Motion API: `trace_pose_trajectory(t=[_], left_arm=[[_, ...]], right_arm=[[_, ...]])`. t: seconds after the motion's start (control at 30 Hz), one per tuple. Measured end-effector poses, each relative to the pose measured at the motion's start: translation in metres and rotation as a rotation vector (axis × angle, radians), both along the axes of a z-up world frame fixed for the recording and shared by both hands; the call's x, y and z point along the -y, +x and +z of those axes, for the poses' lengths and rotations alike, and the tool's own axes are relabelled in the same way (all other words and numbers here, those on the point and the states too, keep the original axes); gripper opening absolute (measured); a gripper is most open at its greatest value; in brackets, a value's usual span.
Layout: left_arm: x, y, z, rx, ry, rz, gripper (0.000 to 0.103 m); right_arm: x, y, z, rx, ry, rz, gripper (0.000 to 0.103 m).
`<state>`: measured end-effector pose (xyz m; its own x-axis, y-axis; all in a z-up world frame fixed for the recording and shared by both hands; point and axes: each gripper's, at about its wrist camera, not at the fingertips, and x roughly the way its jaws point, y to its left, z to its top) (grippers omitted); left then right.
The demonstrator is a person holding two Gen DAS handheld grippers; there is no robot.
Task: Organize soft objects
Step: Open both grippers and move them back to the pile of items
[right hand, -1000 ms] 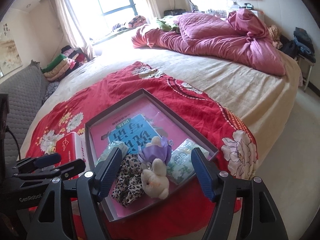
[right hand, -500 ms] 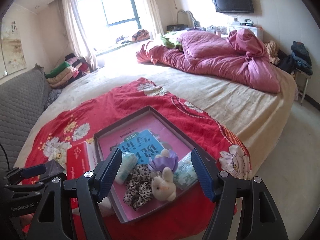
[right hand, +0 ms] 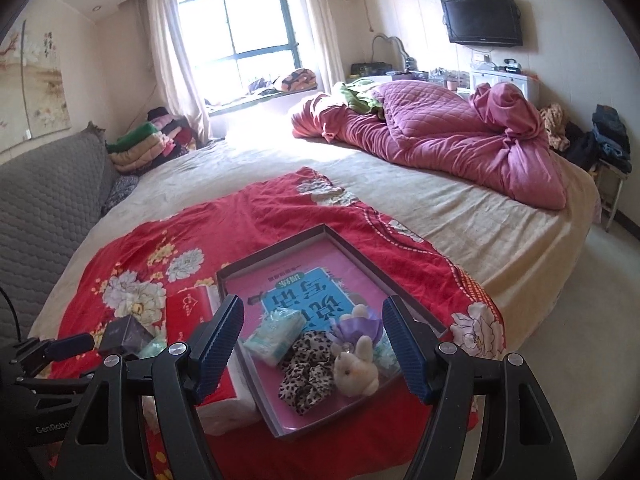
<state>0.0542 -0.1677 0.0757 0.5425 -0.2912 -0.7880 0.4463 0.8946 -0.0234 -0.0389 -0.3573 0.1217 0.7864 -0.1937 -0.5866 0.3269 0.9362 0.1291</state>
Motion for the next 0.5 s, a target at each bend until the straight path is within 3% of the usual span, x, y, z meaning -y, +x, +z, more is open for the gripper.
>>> trace_pose_trajectory(t=[0.5], left_arm=[[-0.037,-0.012,0.008,-0.002,-0.013,0.053,0.080]], right_arm=[[-0.047,-0.002,0.010,-0.018,-0.035,0.075,0.073]])
